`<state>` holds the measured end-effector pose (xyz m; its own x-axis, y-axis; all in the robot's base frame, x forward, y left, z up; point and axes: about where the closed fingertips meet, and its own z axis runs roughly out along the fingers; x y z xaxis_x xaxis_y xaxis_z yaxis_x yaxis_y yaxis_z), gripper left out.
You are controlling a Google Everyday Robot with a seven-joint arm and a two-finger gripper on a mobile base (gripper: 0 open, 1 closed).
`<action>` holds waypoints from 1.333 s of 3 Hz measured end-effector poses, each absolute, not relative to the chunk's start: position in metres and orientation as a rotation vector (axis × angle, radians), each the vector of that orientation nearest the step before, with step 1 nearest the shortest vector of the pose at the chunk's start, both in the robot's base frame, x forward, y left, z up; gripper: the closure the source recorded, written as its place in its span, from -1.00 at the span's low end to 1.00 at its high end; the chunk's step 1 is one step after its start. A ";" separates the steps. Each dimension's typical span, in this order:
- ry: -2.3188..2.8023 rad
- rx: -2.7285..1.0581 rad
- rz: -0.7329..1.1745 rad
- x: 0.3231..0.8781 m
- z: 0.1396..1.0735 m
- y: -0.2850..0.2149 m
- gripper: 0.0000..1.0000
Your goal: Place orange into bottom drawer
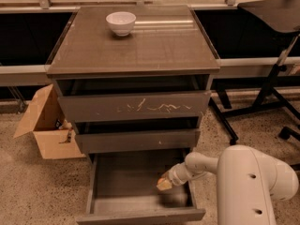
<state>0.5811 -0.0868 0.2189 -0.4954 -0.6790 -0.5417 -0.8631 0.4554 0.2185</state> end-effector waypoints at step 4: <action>2.278 -1.180 0.644 0.595 0.226 -0.099 -1.00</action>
Offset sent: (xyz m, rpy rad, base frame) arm 0.0229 -0.0057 -0.0300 0.0258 -0.0053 -0.0850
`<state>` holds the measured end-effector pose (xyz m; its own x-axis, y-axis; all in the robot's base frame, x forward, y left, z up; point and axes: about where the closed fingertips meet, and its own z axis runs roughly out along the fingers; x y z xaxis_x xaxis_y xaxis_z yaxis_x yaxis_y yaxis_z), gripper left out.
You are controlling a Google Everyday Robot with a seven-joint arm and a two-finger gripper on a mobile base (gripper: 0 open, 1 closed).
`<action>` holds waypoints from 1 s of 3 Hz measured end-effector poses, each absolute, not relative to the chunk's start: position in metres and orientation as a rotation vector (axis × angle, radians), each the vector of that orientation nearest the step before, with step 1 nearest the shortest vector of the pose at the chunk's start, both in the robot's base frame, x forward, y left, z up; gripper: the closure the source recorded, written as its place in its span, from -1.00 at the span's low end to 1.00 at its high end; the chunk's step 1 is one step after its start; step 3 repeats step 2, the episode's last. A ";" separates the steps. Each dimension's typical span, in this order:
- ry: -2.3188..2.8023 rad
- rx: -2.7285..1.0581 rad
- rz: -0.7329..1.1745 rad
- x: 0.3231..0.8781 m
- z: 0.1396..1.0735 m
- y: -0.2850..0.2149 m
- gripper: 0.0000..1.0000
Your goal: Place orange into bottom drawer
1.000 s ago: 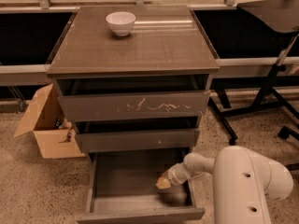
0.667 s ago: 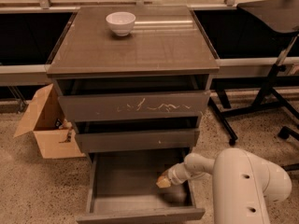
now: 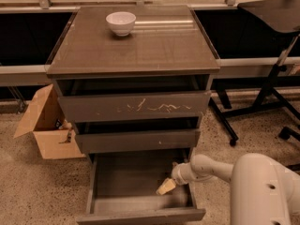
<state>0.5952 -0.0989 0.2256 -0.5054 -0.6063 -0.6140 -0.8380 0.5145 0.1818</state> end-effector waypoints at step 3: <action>2.113 -1.058 0.666 0.567 0.304 -0.164 -1.00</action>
Offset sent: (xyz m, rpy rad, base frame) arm -0.0446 -0.1103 0.1181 0.1949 -0.2011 -0.1023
